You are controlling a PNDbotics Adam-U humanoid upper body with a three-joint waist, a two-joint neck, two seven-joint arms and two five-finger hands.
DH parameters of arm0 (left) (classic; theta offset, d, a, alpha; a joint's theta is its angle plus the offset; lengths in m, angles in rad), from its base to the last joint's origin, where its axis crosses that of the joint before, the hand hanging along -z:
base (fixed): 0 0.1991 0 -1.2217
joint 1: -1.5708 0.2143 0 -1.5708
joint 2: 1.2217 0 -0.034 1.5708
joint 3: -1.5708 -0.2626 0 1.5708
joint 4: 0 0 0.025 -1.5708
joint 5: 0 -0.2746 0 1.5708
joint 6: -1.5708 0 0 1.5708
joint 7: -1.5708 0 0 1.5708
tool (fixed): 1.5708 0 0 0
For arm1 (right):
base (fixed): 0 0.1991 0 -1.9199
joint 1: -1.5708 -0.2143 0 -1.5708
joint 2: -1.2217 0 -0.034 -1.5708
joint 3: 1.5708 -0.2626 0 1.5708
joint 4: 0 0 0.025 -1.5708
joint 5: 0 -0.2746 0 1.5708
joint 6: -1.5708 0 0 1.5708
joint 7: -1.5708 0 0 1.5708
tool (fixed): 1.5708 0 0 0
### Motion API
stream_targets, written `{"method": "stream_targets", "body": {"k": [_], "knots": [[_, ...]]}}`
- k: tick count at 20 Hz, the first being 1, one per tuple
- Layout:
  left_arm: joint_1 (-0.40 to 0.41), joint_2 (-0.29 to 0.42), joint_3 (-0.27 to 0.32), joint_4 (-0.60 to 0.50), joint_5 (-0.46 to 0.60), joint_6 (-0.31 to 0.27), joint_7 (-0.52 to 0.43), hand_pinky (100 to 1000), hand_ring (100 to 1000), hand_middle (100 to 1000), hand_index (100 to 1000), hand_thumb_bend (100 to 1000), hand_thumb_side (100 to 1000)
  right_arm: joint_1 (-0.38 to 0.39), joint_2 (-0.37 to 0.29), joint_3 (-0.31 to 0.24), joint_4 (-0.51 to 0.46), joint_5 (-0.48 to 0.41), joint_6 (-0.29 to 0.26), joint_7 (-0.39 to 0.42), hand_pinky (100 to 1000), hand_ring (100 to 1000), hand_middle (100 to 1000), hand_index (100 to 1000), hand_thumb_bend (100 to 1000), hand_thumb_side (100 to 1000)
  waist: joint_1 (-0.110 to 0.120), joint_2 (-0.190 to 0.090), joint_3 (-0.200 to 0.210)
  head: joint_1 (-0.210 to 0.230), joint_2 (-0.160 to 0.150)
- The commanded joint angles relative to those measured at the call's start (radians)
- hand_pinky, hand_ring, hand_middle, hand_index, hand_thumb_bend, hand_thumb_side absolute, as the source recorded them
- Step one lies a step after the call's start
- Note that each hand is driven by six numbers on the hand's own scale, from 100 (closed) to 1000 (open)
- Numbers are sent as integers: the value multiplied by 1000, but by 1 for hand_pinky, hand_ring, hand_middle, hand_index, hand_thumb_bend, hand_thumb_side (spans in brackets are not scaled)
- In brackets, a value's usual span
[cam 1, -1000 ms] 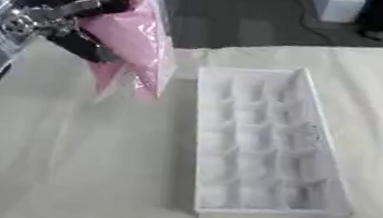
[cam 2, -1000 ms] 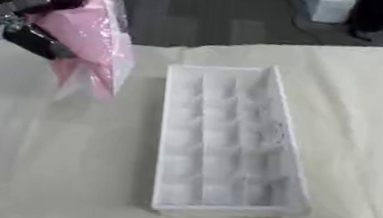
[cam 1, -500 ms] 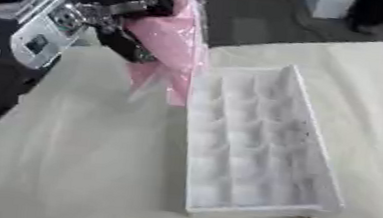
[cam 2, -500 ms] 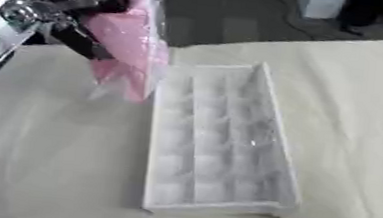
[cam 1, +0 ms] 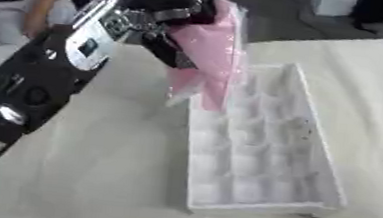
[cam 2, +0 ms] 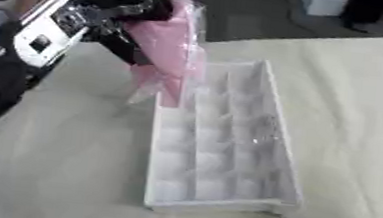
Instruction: Pick up objects on the table and place them in the box.
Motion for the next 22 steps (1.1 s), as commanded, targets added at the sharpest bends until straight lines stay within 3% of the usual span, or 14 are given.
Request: {"method": "stream_targets", "body": {"k": [1,2,3,4,5,8,9,10,12,13,14,16,21,22], "knots": [[-24,-13,-1,-18,-89,-12,31,100,275,269,378,178,100,-10,-14,-3,-13,-3,-1,4,100,114,104,467,399,1000,-5,-15,-3,10,-2],[-24,-18,-5,-19,-112,-19,44,105,323,320,425,180,224,-10,-14,-3,-13,-3,-1,4,100,114,104,467,399,1000,-6,-14,-5,12,-3],[-24,-21,-8,-17,-130,-25,57,100,315,312,418,183,195,-10,-14,-3,-13,-4,-1,4,100,114,104,467,398,1000,-6,-14,-5,12,-3],[-24,-24,-10,-14,-143,-31,71,136,347,343,447,189,321,-10,-14,-3,-13,-4,-1,4,100,114,104,467,402,1000,-6,-14,-6,13,-4],[-24,-27,-11,-11,-152,-35,83,144,353,347,451,193,346,-9,-14,-3,-13,-4,-1,5,100,114,104,467,402,1000,-6,-14,-6,14,-4],[-28,-35,-18,-3,-166,-46,103,320,468,468,590,322,693,-10,-13,-2,-13,-4,0,6,100,114,104,467,402,1000,-6,-15,-3,14,-4],[-29,-37,-22,-2,-167,-53,103,350,492,492,619,353,736,-10,-13,-1,-13,-4,0,7,100,114,104,467,402,1000,-6,-15,-3,13,-4],[-30,-39,-25,-2,-166,-60,99,473,604,608,752,472,833,-10,-13,-1,-13,-4,0,7,100,114,104,467,404,1000,-6,-15,-3,13,-5],[-30,-40,-34,-2,-165,-77,74,633,750,749,873,615,887,-10,-13,-1,-13,-5,1,8,100,114,104,467,402,1000,-6,-16,-4,12,-4],[-31,-41,-37,-2,-164,-87,55,593,719,721,849,575,879,-10,-12,-1,-13,-5,1,8,100,114,104,467,403,1000,-6,-16,-4,12,-4],[-31,-41,-39,-3,-162,-95,36,718,823,793,901,703,897,-10,-12,-1,-13,-5,1,8,100,114,104,467,404,1000,-6,-16,-4,12,-4],[-32,-42,-40,-3,-158,-108,1,729,840,805,909,755,894,-11,-12,0,-13,-6,2,9,100,114,104,467,401,1000,-7,-17,-4,12,-5],[-32,-41,-31,-5,-143,-114,-44,726,834,803,909,755,892,-14,-12,2,-13,-8,2,10,100,114,104,467,401,1000,-9,-18,0,12,-6],[-32,-41,-28,-7,-137,-111,-43,705,816,793,901,677,911,-14,-11,3,-13,-10,1,10,100,113,104,467,398,1000,-10,-19,2,11,-7]]}}
